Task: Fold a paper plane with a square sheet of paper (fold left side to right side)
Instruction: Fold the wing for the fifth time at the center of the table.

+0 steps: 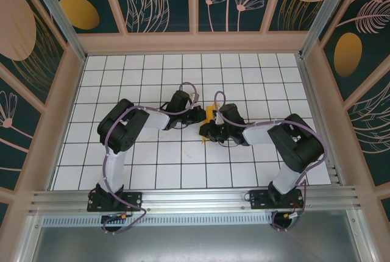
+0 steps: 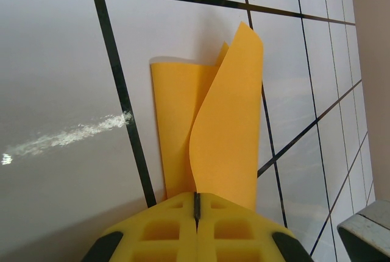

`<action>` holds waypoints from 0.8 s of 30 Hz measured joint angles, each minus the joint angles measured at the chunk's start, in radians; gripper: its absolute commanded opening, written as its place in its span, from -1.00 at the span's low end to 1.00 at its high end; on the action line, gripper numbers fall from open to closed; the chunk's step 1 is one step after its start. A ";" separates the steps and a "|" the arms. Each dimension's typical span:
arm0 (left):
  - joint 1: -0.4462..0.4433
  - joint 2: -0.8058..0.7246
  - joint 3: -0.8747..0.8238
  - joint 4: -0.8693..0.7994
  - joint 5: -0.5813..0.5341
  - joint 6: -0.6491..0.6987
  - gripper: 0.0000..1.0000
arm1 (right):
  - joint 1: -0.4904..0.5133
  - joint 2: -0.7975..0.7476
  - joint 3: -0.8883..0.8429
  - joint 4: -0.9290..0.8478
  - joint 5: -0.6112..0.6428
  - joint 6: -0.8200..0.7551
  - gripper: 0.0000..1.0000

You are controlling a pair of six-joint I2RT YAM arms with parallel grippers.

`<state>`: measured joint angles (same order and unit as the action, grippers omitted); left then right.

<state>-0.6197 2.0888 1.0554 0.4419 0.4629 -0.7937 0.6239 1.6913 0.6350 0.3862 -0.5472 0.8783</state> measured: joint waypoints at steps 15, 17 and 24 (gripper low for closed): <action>0.000 0.000 0.000 0.000 0.000 0.000 -1.00 | 0.018 0.062 0.053 -0.059 0.022 -0.004 -0.62; 0.000 0.000 0.000 0.000 0.000 0.000 -1.00 | 0.021 0.066 0.066 -0.086 0.030 -0.007 -0.62; 0.000 0.000 0.001 0.000 0.000 0.000 -1.00 | 0.028 0.066 0.100 -0.159 0.053 -0.040 -0.59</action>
<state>-0.6197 2.0892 1.0561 0.4416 0.4629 -0.7937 0.6518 1.7573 0.7353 0.2276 -0.4946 0.8387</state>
